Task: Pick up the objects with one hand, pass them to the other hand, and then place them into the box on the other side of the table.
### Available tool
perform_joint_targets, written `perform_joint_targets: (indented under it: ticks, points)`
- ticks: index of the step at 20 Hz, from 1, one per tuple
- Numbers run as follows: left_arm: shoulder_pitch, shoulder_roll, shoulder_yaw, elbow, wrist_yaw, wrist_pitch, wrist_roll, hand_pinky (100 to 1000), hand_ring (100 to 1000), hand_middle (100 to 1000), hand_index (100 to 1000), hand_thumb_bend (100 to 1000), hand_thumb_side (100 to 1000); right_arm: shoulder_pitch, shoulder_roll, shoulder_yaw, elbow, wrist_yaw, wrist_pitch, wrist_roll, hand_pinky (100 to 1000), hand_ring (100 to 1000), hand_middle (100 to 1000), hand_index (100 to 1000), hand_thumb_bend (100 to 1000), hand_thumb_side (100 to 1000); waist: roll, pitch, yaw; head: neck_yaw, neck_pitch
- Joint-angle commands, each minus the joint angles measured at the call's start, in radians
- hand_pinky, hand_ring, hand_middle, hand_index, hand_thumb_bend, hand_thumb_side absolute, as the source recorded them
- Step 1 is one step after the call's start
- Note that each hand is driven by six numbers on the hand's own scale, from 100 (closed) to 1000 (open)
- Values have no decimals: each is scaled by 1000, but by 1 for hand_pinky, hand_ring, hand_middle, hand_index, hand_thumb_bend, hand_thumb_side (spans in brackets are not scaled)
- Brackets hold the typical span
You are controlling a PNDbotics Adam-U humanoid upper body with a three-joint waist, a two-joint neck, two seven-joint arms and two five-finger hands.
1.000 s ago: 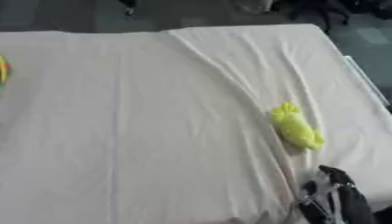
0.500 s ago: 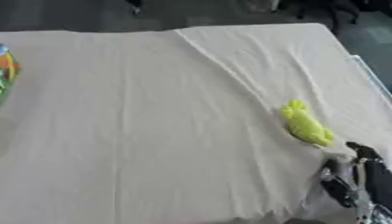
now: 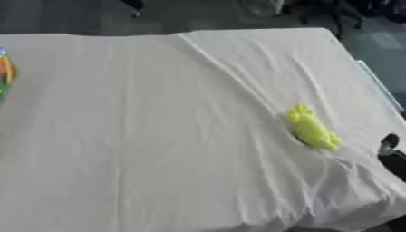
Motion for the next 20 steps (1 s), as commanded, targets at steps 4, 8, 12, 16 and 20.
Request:
perform_joint_targets:
  ticks: [4, 8, 12, 16, 20]
  points:
    - [-7, 25, 14, -15, -5, -8, 4, 865, 823, 756, 853, 114, 760, 8, -96, -52, -5, -81, 320, -316, 832, 762, 830, 873, 100, 162, -3, -29, -6, -12, 3]
    - [-8, 25, 12, -14, -7, -8, 4, 865, 823, 756, 853, 113, 759, -15, -154, -77, -5, -132, 333, -316, 831, 758, 829, 872, 100, 178, -5, -36, -10, -19, 0]
    - [-4, 26, 12, -12, -9, -8, 4, 865, 823, 756, 852, 112, 756, -51, -228, -75, -5, -189, 370, -316, 832, 762, 830, 871, 100, 160, -7, -45, -13, -16, 5]
    - [-4, 28, 9, -11, -10, -7, 2, 866, 823, 756, 852, 112, 757, -57, -281, -33, -5, -269, 377, -316, 836, 778, 836, 872, 100, 124, -10, -49, -13, -11, 14]
    - [-4, 26, 9, -10, -11, -6, 2, 866, 823, 756, 852, 114, 758, -49, -304, 28, -5, -345, 377, -316, 842, 797, 848, 875, 100, 161, -13, -49, -6, -22, 14]
